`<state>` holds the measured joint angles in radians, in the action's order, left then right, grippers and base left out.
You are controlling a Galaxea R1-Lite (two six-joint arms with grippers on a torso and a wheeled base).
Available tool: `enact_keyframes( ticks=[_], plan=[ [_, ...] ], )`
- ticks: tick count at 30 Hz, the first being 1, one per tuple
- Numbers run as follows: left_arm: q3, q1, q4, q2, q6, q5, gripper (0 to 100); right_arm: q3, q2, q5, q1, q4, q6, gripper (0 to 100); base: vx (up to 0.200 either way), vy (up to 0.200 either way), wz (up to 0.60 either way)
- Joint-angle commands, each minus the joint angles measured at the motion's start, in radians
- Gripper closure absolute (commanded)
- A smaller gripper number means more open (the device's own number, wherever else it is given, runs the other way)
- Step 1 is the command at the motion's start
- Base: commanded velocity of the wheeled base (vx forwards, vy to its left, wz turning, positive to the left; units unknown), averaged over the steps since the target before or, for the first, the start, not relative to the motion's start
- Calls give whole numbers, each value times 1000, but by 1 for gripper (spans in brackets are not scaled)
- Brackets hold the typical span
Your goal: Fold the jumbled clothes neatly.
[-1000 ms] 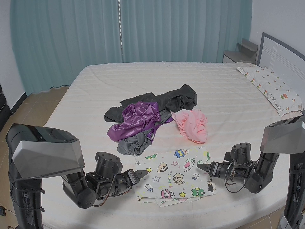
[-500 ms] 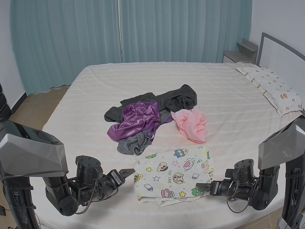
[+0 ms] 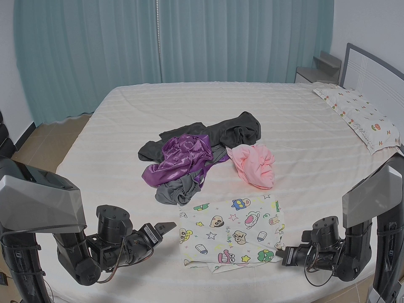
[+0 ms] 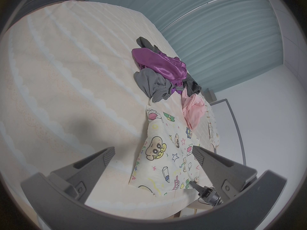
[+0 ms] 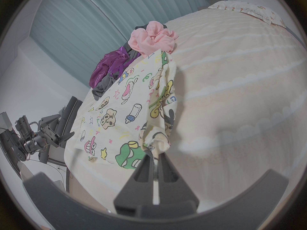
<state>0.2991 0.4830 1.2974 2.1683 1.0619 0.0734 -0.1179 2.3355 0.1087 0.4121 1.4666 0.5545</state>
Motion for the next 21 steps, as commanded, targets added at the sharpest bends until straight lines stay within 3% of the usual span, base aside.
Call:
enact_keyframes(
  ticks=[1, 4, 5, 13, 18, 21],
  plan=[
    [0, 0, 0, 1, 1, -1, 0, 17, -13, 0, -10, 0, -4, 100, 0, 0, 0],
    [0, 0, 0, 1, 0, 0, 0, 14, -7, -12, -21, 0, -10, 100, 0, 0, 0],
    [0, 0, 0, 1, 0, 0, 0, 10, -7, -14, -26, -2, -11, 0, 0, 0, 0],
    [2, 0, 0, 7, 0, 0, 0, 35, -85, -14, -52, 74, -15, 0, 0, 0, 0],
    [2, 0, 0, 7, 0, 0, 0, -78, -107, -12, -98, 70, -19, 0, 0, 0, 0],
    [2, 0, 0, 8, 0, -1, 0, -313, -78, -11, -136, -132, -19, 0, 0, 0, 0]
  ],
)
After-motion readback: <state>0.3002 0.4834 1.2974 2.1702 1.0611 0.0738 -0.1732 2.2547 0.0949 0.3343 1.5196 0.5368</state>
